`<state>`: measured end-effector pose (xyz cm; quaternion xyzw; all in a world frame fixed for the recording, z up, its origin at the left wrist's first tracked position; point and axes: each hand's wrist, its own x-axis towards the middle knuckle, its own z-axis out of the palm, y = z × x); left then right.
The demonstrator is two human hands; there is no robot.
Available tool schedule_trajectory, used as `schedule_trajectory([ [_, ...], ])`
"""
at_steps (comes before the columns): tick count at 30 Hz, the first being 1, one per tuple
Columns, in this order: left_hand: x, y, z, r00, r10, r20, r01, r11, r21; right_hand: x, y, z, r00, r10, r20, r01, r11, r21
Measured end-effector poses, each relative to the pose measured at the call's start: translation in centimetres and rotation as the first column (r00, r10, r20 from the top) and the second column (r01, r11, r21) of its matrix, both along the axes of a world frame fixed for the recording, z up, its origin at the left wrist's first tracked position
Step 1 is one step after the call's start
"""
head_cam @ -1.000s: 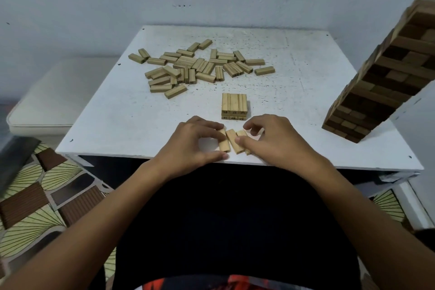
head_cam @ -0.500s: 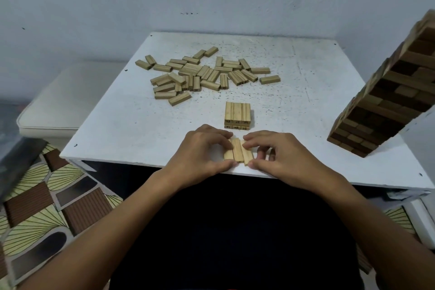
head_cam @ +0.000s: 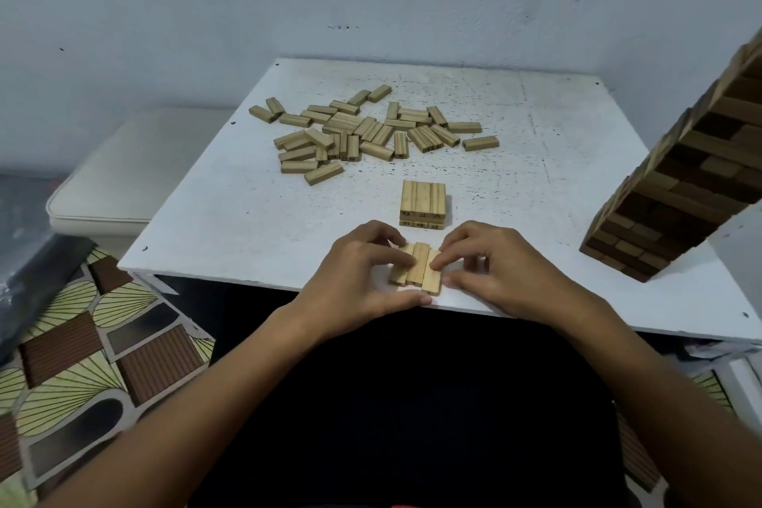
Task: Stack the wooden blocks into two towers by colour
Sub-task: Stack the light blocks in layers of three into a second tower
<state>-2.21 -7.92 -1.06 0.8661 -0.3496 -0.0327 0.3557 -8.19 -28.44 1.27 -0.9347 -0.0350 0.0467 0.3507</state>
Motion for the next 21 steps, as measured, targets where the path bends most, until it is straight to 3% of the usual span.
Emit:
schedule_trajectory([
  [8,0.6,-0.5,-0.1,0.999,-0.046,0.014,0.047,0.998,-0.032,-0.7,0.8,-0.6,0.996,-0.004,0.085,0.004,1.0,0.004],
  [11,1.2,-0.2,0.5,0.989,-0.15,-0.002,0.15,0.989,-0.002,-1.2,1.1,-0.5,0.997,-0.034,0.072,0.026,0.994,0.102],
  [14,1.6,0.1,0.8,0.972,-0.237,0.002,0.237,0.971,0.015,-1.5,2.0,-0.6,0.965,-0.21,0.158,0.165,0.952,0.26],
  [17,1.1,0.3,0.5,0.979,-0.203,-0.021,0.203,0.979,-0.031,-1.9,3.5,-0.9,0.901,-0.404,0.159,0.27,0.808,0.524],
  [19,0.1,0.2,0.1,0.993,-0.081,-0.091,0.061,0.977,-0.204,-2.2,4.6,-1.0,0.864,-0.494,0.101,0.296,0.659,0.692],
  [21,-0.9,-0.3,-0.2,0.974,0.006,-0.228,-0.1,0.91,-0.403,-2.3,5.6,-1.0,0.833,-0.552,0.042,0.292,0.502,0.814],
])
